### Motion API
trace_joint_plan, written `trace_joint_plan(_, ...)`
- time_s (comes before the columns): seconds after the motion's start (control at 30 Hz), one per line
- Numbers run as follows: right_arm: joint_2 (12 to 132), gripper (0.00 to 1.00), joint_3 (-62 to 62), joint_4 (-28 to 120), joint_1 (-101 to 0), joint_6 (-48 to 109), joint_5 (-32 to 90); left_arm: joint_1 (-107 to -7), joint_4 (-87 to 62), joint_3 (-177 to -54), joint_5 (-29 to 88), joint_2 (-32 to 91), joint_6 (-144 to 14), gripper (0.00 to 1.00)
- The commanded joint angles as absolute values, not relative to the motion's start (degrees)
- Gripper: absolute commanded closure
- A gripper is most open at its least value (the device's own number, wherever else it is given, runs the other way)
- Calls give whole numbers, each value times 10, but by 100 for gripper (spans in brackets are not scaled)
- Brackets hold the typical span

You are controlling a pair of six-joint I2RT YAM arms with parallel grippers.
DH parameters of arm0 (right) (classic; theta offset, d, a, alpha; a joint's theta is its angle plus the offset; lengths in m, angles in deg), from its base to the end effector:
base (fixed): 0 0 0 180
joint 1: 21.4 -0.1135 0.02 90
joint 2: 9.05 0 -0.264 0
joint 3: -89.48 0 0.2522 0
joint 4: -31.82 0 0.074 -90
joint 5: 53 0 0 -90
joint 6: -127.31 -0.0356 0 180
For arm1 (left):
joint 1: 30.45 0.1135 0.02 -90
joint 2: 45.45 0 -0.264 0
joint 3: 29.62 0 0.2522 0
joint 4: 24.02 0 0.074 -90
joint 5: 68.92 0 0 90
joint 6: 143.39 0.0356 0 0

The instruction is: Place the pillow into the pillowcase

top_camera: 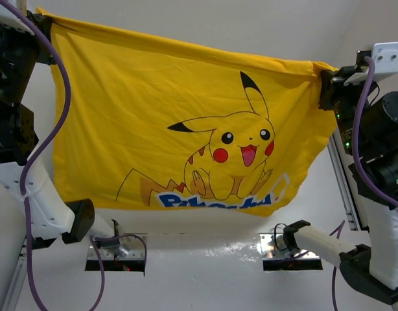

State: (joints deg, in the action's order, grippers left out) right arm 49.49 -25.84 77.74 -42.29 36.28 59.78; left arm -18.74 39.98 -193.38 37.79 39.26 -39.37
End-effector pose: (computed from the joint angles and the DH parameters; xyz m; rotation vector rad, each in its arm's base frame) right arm 0.1220 0.0318 0.5698 0.0918 1.3933 0.0438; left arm 0.1470 0.0200 0.6521 0.2748 1.2930 0.1912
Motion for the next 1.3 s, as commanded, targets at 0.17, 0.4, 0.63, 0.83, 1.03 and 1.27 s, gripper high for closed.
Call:
trace_joint_plan(0.17,468,100,-252,793,-414,396,683,-165,401,-1931,365,384,-362,100)
trace_joint_plan(0.4,449,100,-261,812,-414,390,679,-166,407,-1936,373,362,-358,100)
trace_joint_plan(0.63,439,100,-283,856,-414,381,670,-166,431,-1965,369,352,-344,100)
trace_joint_plan(0.83,453,100,-273,878,-414,386,684,-166,448,-1933,380,362,-340,100)
trace_joint_plan(1.03,548,100,-165,855,-414,392,659,-166,416,-1706,367,391,-356,100)
trace_joint_plan(1.27,765,100,-103,715,-352,331,576,-167,266,-1454,366,468,-379,100)
